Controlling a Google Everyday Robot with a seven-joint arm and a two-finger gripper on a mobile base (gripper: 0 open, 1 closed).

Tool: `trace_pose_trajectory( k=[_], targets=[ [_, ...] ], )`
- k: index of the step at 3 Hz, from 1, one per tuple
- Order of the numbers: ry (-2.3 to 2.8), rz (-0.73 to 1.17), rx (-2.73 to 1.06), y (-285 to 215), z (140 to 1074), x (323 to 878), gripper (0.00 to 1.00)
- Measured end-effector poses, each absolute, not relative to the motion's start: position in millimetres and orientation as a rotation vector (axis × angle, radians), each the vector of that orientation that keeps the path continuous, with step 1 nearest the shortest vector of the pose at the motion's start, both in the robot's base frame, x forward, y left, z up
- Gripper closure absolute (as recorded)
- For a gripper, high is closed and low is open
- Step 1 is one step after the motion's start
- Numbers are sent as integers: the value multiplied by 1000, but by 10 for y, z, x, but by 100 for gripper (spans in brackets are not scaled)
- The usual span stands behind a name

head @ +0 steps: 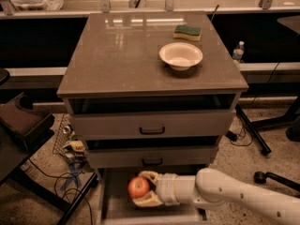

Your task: Place apple into bottom drawer

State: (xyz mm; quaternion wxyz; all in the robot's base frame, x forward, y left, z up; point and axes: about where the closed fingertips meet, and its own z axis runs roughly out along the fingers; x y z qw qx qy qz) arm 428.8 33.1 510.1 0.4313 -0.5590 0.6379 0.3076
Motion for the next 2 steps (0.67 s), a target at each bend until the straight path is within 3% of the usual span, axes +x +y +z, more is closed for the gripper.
trace_pose_trajectory(
  k=[2],
  targets=[
    [1830, 861, -1376, 332, 3629, 4244, 100]
  ],
)
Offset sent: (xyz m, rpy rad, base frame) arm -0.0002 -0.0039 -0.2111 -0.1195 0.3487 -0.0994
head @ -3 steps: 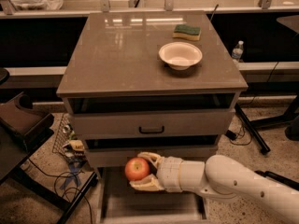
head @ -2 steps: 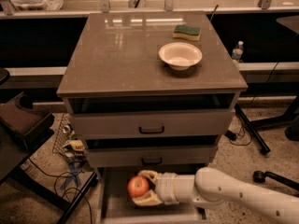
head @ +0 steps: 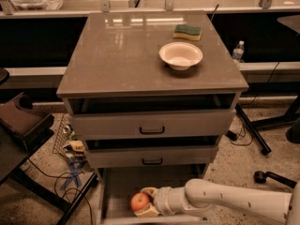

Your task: Place apple into bottom drawer

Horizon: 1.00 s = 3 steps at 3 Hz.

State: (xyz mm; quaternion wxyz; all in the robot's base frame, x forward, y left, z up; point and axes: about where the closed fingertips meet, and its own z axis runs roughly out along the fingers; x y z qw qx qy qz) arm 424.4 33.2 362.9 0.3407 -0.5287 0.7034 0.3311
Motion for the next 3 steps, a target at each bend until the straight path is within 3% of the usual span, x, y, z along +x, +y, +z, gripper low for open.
trace_pose_trajectory(
  k=[1, 3],
  targets=[
    [1832, 861, -1366, 339, 3606, 4264, 100],
    [1830, 804, -1184, 188, 2963, 4970, 100]
  ],
)
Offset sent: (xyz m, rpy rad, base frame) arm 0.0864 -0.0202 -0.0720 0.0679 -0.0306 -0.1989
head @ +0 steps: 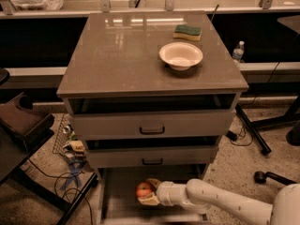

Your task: Place apple into bottom drawer

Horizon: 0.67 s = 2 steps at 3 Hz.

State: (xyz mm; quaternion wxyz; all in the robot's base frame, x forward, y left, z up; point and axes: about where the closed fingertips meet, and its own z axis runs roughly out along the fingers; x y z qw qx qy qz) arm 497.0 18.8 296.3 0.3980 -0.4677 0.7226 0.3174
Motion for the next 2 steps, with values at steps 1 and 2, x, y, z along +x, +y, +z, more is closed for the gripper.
trace_pose_trajectory(
  k=[1, 2],
  targets=[
    [1777, 765, -1192, 60, 2654, 5165, 100],
    [1739, 728, -1276, -12, 2409, 5246, 100]
  ],
)
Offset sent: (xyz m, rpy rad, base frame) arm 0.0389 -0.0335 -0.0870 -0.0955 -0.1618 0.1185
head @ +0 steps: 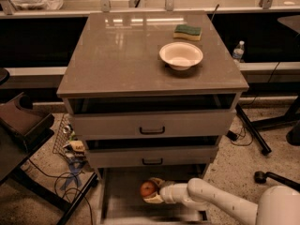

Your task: Place apple into bottom drawer

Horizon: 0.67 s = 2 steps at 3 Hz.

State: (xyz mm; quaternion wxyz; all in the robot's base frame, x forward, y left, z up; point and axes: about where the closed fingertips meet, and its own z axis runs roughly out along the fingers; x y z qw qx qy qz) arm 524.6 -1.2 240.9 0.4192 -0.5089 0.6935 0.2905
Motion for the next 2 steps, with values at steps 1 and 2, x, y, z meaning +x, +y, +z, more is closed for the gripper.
trace_pose_trajectory(
  k=[1, 2],
  targets=[
    [1748, 702, -1353, -70, 2176, 5363, 100],
    [1825, 688, -1399, -144, 1810, 5483, 100]
  ],
)
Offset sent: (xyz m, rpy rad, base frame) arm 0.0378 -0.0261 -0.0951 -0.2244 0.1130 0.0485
